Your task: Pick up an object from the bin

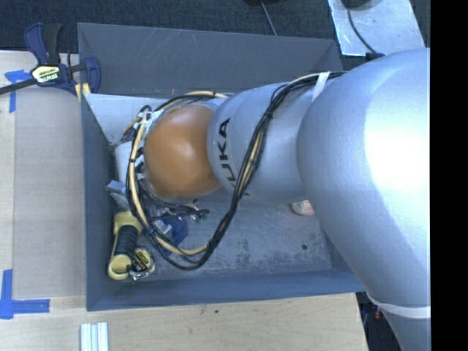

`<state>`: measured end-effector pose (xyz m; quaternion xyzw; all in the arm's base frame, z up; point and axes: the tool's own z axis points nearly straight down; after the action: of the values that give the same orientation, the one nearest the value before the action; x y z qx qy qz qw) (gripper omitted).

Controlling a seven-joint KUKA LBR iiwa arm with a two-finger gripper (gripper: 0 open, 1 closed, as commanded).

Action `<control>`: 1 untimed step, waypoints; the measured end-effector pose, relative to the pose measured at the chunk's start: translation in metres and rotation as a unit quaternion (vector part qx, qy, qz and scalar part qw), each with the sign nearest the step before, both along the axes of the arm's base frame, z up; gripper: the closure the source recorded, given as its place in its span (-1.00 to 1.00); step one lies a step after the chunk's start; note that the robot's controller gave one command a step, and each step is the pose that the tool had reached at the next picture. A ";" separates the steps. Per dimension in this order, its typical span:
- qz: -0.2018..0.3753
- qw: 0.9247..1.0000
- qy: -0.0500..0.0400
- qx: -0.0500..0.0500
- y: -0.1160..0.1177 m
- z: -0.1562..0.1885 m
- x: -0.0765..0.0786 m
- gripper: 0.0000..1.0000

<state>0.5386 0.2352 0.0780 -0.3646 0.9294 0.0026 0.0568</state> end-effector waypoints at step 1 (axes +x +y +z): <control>-0.004 0.999 -0.033 0.008 0.008 0.002 -0.036 -1.00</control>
Offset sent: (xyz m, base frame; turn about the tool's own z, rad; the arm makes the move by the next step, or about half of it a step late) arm -0.0499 0.0052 -0.0080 -0.1269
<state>0.5029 0.2433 0.0800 -0.3599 0.9286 -0.0025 0.0907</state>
